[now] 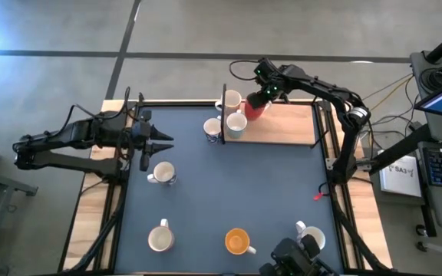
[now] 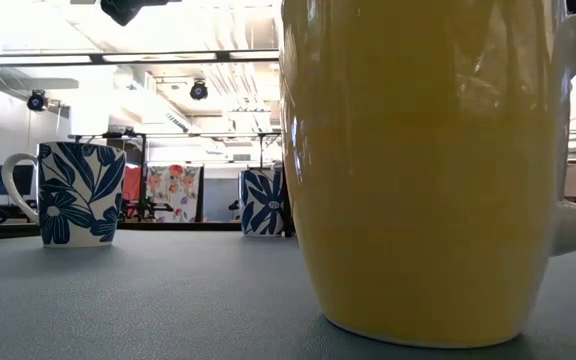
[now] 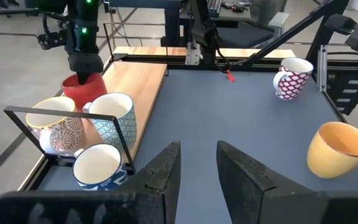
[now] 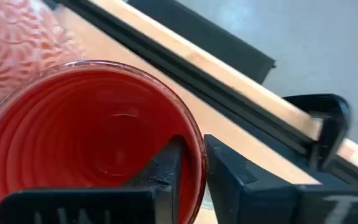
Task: Place coffee mugs
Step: Put the red mug on the shelf, then put the top blue mug on the shelf
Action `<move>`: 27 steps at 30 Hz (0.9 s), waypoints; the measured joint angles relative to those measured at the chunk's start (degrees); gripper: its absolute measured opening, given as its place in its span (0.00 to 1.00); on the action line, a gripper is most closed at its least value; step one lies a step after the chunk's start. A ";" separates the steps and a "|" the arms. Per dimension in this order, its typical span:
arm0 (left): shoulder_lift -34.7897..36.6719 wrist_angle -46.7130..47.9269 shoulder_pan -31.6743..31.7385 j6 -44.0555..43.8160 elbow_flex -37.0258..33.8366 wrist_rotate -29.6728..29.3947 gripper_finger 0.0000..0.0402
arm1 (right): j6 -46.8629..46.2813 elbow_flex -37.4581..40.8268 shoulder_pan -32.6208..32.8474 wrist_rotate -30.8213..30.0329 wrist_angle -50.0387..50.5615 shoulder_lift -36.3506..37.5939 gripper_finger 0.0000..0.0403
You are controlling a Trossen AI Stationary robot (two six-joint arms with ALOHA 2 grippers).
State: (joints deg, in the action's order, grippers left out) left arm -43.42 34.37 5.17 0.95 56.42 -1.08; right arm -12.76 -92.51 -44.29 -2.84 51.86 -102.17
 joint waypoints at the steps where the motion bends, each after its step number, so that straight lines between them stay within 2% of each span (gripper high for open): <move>1: 0.00 -0.02 0.02 0.00 0.00 0.00 0.22 | 0.02 0.00 0.00 -0.35 -0.01 0.00 0.15; 8: -0.09 -0.07 0.09 -0.01 0.00 -0.02 0.22 | -0.05 0.00 0.04 0.01 -0.03 0.08 0.22; 18: -0.09 -0.37 0.35 -0.09 0.00 -0.06 0.22 | -0.21 0.00 0.13 0.21 0.15 2.26 0.22; 23: -0.02 -0.43 0.42 0.30 0.00 -2.63 0.22 | -0.27 0.00 0.15 0.41 0.15 4.23 0.23; 27: 0.06 -0.46 1.32 1.03 0.00 -4.84 0.22 | -0.34 0.00 0.21 3.12 0.17 6.17 0.22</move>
State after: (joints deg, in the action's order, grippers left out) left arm -43.36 33.91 6.49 1.98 56.42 -5.92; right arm -13.10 -92.51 -44.08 0.29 52.03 -96.00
